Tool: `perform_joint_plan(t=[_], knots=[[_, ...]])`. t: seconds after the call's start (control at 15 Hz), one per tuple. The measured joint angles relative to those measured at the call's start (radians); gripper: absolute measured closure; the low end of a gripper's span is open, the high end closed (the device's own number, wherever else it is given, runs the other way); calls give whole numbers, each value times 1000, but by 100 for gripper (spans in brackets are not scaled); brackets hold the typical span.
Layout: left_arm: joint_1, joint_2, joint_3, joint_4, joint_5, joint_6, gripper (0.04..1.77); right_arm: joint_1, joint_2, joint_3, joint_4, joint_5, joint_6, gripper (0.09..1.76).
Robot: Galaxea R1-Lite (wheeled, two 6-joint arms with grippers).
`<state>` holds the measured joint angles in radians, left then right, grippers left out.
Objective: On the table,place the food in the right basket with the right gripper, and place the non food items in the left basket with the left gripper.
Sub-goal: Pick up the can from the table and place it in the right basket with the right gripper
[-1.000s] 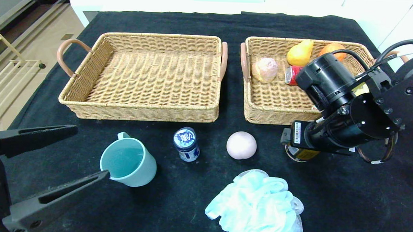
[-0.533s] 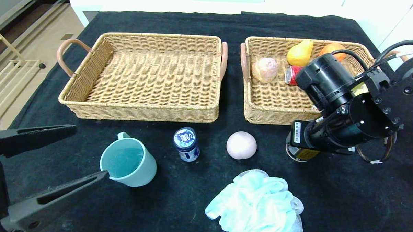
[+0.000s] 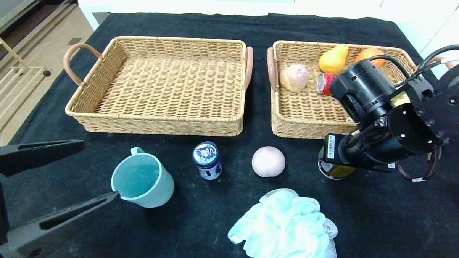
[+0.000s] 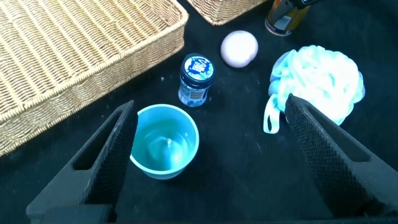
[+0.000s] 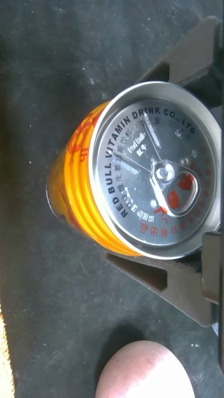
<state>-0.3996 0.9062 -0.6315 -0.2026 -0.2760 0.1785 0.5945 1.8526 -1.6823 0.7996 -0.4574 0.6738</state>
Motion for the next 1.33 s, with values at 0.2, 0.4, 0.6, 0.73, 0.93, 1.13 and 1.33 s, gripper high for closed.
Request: perform_joint_plan(t=[0.2,0.4,0.6,0.73,0.93,1.13,1.33], knots=[[-2,-1,4,-2,0,19,9,4,0,1,0,-1,-1,66],[-2,-2,5,-6,0,20,9,10,-16,-2,5,-1,-5,66],[-2,-2,6,-6,1,19,9,19,-55,-7,6,-18,-9,66],[-2,-2,6,-7,1,19,9,30,-84,-9,9,-34,-13,66],[-1,-2,6,-9,1,19,9,44,-120,-38,61,-51,-48,66],[-1,-2,6,-9,2,19,9,36,-137,-110,76,-55,-102,66],[-1,-1,7,-9,2,19,9,8,-124,-218,71,-56,-176,66]])
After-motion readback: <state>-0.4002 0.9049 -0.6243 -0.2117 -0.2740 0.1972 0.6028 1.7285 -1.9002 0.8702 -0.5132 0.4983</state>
